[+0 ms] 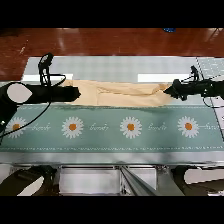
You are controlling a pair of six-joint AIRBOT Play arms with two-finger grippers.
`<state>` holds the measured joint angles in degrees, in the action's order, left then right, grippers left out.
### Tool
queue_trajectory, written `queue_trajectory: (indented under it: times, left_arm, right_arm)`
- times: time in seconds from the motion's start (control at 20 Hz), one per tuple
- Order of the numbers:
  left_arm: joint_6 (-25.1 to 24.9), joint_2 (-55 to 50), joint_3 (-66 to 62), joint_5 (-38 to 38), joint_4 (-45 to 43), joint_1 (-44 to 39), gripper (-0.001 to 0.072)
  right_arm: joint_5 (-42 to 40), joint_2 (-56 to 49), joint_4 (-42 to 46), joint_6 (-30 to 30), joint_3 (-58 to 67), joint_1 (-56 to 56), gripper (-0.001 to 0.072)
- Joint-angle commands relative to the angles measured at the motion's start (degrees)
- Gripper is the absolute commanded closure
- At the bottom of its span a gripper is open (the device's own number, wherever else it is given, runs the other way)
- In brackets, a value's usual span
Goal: Fold the shirts.
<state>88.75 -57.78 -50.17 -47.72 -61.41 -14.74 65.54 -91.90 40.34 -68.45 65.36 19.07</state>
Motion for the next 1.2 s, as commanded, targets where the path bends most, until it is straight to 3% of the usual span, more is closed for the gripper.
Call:
queue_trajectory:
  times: [0.0,0.25,0.5,0.7,0.85,1.15]
  left_arm:
    - [-0.2,-1.3,0.0,1.8,2.1,-1.7,0.0688]
    - [-0.2,-11.8,-3.1,6.2,9.7,-7.3,0.0688]
    - [-0.2,-28.7,-18.9,1.6,10.5,-16.1,0.0688]
    - [2.5,-42.3,-33.9,-5.3,10.8,-22.8,0.0689]
    - [2.4,-50.5,-42.2,-9.4,16.1,-26.7,0.0689]
    - [2.0,-57.8,-45.8,-14.3,23.3,-36.7,0.0689]
  right_arm:
    - [1.6,9.3,7.5,-0.2,-1.4,0.2,0.0692]
    - [1.6,31.7,12.9,-2.8,-12.6,0.2,0.0692]
    - [5.8,50.1,13.9,-7.5,-20.1,0.2,0.0692]
    - [9.3,57.6,13.8,-10.1,-20.2,0.2,0.0692]
    - [11.6,61.1,13.8,-11.2,-20.1,0.1,0.0692]
    - [12.0,63.3,12.4,-12.3,-20.1,0.1,0.0692]
